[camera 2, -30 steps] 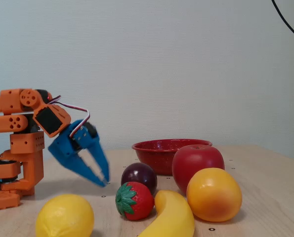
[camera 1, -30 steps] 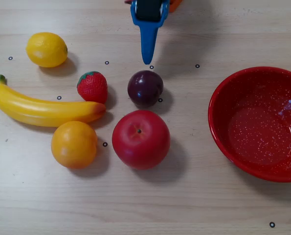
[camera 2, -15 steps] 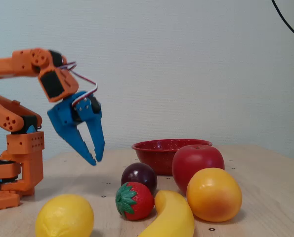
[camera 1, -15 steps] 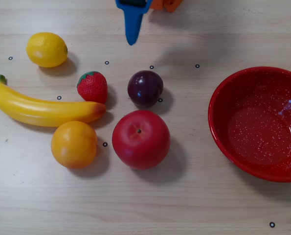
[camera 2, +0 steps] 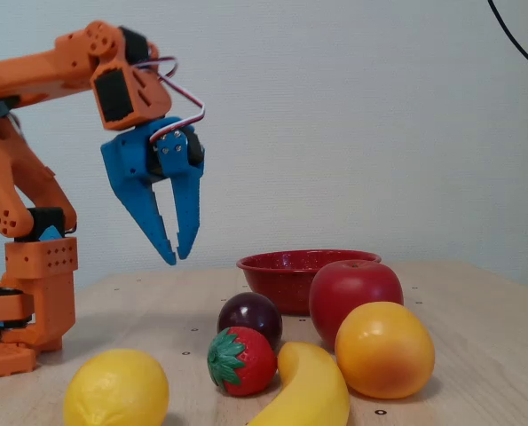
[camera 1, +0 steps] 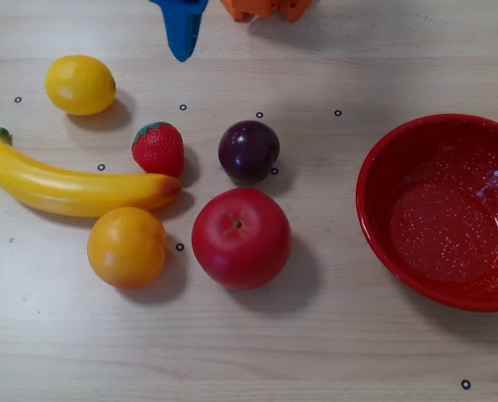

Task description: Put the lemon in the red bowl.

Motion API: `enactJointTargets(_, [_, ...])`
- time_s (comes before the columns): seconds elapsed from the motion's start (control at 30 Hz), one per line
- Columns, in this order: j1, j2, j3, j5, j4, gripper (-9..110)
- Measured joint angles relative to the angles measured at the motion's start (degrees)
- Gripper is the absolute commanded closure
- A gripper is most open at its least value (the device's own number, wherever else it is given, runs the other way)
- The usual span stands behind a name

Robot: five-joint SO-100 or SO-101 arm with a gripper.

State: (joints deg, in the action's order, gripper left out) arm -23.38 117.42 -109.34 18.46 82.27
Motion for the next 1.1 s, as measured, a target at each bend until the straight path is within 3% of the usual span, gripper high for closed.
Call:
enactJointTargets(0.67, [-19.86, -28.30, 28.04, 22.41, 13.36, 100])
enactJointTargets(0.83, [-23.99, -32.52, 31.29, 29.71, 16.79, 93])
enactJointTargets(1.1, [-28.83, -37.62, 36.21, 36.74, 17.14, 66])
